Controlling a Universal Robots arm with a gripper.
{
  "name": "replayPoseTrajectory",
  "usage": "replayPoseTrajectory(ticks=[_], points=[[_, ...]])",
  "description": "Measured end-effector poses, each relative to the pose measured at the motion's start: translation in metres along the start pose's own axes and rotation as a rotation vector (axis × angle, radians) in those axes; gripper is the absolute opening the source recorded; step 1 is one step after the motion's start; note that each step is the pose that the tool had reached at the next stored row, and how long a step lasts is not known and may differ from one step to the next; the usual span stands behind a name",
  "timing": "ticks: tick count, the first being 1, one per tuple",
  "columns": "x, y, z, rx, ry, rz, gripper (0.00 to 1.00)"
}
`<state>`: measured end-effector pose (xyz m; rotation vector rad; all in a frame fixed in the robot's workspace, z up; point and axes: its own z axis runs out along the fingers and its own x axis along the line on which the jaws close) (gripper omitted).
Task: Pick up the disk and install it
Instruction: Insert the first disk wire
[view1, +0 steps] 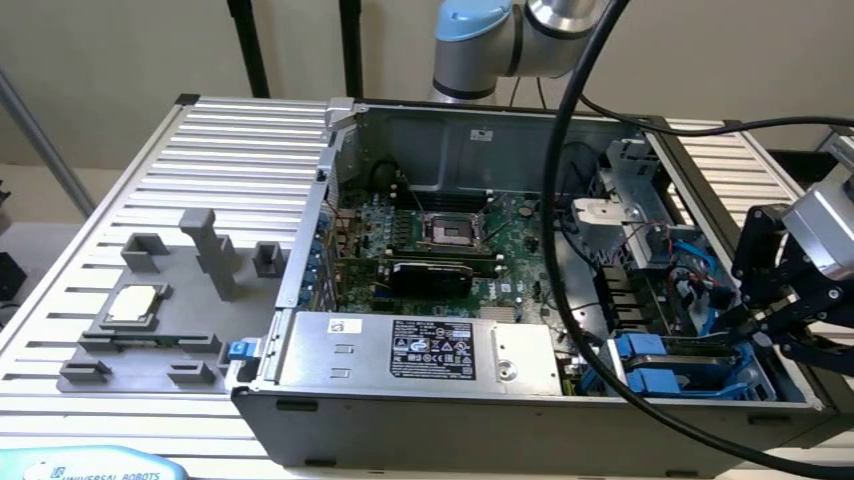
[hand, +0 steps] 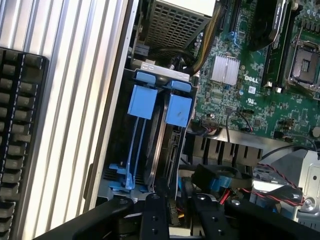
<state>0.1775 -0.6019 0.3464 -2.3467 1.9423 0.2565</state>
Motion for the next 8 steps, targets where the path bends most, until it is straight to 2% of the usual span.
replayPoseTrajectory(ticks=[1, 4, 8], points=[[0.0, 0.0, -0.0001, -0.0003, 0.0, -0.001, 0.21], [0.0, 0.0, -0.0001, -0.0008, -0.0002, -0.005, 0.21], [-0.0002, 0.001, -0.0002, -0.001, -0.0002, -0.006, 0.16]])
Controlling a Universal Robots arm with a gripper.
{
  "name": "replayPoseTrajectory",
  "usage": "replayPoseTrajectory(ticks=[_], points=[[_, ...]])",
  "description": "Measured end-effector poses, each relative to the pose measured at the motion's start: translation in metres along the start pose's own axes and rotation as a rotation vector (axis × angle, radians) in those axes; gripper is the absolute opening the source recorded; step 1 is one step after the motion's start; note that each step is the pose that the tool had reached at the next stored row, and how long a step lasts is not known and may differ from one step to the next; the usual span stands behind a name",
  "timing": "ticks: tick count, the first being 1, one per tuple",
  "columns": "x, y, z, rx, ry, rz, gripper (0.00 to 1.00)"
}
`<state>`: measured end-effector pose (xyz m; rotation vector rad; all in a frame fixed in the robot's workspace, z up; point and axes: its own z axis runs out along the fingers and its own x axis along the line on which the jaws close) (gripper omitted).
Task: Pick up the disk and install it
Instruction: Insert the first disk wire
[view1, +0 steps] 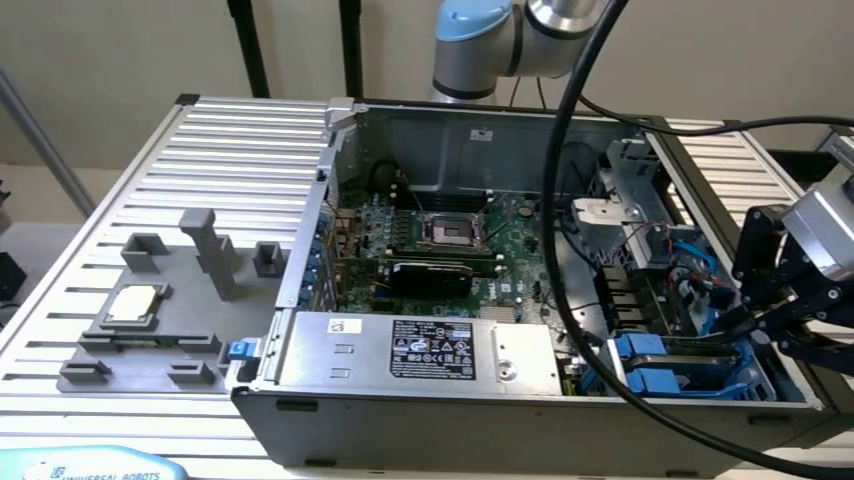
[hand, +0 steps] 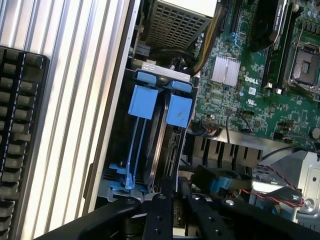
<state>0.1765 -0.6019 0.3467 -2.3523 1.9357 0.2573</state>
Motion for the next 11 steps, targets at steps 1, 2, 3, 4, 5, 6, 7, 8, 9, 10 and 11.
replayPoseTrajectory(ticks=[1, 2, 3, 4, 5, 6, 7, 8, 9, 10, 11], points=[[0.0, 0.001, -0.0001, 0.0, 0.0, 0.0, 0.16], [-0.001, 0.0025, -0.0002, 0.0, -0.0001, 0.0, 0.16], [-0.001, 0.0048, -0.0003, -0.0001, 0.0, 0.0, 0.16], [-0.002, 0.0074, -0.0004, -0.0001, 0.0002, 0.0, 0.16], [-0.002, 0.0101, -0.0003, 0.0, 0.0001, 0.0, 0.16], [-0.003, 0.013, 0.0, 0.0, 0.0001, 0.0, 0.16], [-0.003, 0.0162, 0.0002, -0.0002, 0.0007, 0.0, 0.16], [-0.004, 0.0191, 0.0005, -0.0006, 0.003, 0.0, 0.16], [-0.005, 0.0215, 0.0007, -0.0011, 0.0058, 0.0, 0.16], [-0.005, 0.0233, 0.0009, -0.0016, 0.0087, 0.001, 0.16], [-0.006, 0.0244, 0.0012, -0.0019, 0.0112, 0.002, 0.16]])
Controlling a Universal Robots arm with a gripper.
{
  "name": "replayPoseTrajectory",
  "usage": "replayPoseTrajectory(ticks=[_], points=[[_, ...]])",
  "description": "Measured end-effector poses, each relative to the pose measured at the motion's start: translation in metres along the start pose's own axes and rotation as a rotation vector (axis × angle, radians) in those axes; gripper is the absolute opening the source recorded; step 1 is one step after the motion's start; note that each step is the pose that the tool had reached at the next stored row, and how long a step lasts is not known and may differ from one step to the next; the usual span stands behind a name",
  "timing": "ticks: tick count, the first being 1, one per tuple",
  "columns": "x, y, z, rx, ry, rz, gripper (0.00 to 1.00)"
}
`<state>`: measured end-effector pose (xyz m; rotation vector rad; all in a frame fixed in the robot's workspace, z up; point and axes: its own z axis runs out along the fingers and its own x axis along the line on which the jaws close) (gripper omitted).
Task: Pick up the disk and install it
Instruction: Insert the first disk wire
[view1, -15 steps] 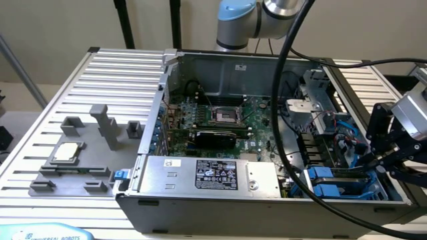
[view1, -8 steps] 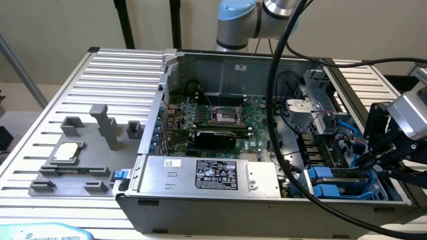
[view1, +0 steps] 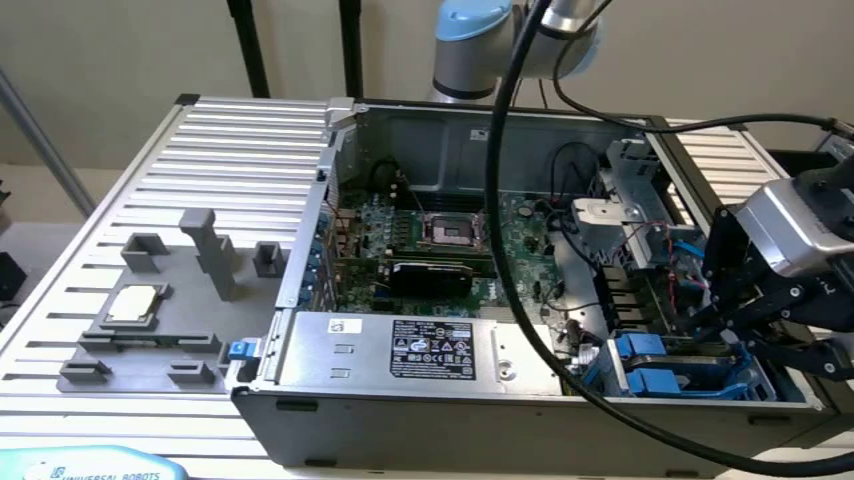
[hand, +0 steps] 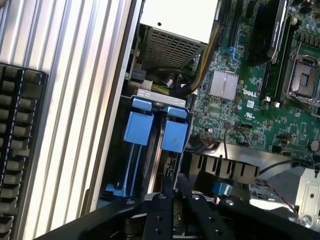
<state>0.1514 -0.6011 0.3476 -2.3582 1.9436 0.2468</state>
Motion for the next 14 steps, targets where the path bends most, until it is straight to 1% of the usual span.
replayPoseTrajectory(ticks=[2, 4, 6, 10, 14], points=[[-0.0001, 0.0011, 0.0008, 0.0002, 0.0037, 0.008, 0.16], [0.0, 0.0014, 0.0015, 0.0018, 0.0055, 0.022, 0.16], [0.0, 0.0015, 0.0017, 0.005, 0.0058, 0.042, 0.16], [0.0, 0.0015, 0.0026, 0.013, 0.0041, 0.09, 0.16], [0.0005, 0.0015, 0.0045, 0.0181, 0.0092, 0.127, 0.16]])
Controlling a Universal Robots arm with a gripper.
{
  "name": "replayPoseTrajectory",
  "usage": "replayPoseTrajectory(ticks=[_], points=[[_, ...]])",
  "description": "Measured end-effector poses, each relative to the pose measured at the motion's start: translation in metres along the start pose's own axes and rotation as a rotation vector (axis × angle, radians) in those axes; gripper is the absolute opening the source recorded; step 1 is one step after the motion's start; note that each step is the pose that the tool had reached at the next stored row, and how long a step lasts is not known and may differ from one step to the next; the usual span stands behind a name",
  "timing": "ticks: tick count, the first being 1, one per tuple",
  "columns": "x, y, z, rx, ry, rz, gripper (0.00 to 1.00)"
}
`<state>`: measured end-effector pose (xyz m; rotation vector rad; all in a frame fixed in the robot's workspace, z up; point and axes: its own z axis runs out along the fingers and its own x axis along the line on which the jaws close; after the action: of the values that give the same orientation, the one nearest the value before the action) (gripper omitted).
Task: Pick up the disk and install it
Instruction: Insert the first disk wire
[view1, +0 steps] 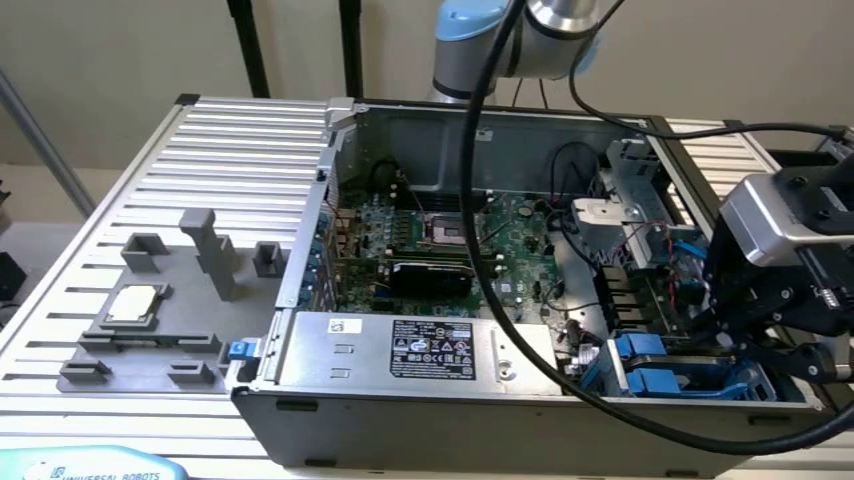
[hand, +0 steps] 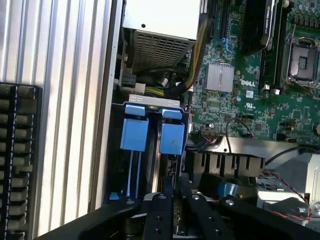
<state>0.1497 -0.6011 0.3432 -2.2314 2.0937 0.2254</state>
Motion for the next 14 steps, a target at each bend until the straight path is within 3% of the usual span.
replayPoseTrajectory(ticks=[9, 14], points=[[-0.0001, -0.0001, 0.002, 0.0069, 0.0132, 0.05, 0.16], [-0.0036, -0.0003, 0.0034, 0.0075, 0.0263, 0.057, 0.16]])
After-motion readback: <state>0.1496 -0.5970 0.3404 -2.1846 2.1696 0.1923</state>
